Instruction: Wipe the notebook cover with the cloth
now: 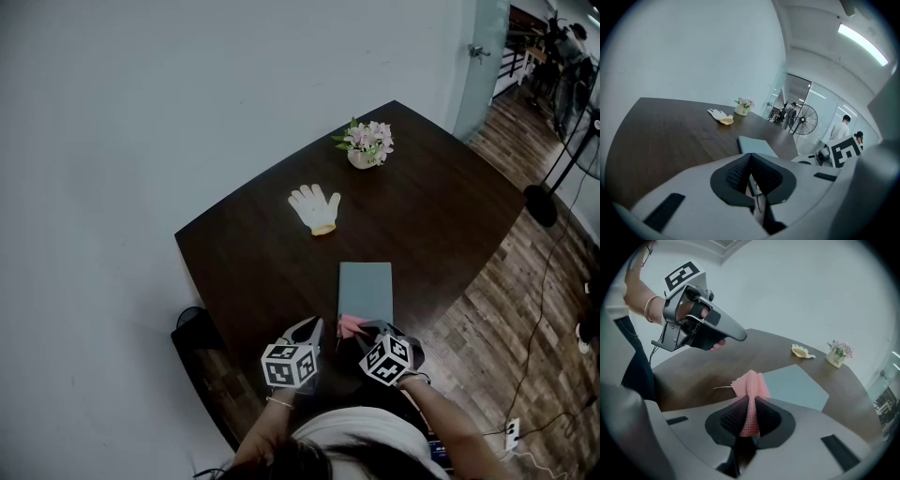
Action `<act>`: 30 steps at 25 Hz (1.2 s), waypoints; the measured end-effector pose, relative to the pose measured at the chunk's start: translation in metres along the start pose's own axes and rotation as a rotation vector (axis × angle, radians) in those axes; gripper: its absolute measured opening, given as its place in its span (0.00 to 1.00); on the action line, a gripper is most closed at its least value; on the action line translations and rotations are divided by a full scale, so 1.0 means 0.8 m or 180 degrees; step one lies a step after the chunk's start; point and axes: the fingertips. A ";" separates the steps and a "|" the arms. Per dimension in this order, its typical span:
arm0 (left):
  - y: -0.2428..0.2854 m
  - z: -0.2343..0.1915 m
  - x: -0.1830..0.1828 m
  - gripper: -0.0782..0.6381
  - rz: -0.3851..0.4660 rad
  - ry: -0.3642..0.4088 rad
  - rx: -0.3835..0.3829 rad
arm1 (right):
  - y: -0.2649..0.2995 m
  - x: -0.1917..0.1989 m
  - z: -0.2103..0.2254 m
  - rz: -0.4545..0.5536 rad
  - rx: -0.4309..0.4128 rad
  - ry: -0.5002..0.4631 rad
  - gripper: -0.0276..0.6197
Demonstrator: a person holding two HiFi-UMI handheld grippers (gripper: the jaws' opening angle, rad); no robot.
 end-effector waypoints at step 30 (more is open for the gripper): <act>-0.011 0.054 -0.026 0.13 0.0212 0.0131 0.0293 | -0.112 0.095 0.044 0.0184 0.0875 0.0970 0.10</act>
Point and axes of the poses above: the fingertips, and each gripper's own axes: y forward along the fingers, z to its right, x out of its underside, and after that the axes turned 15 degrees about -x, right-handed
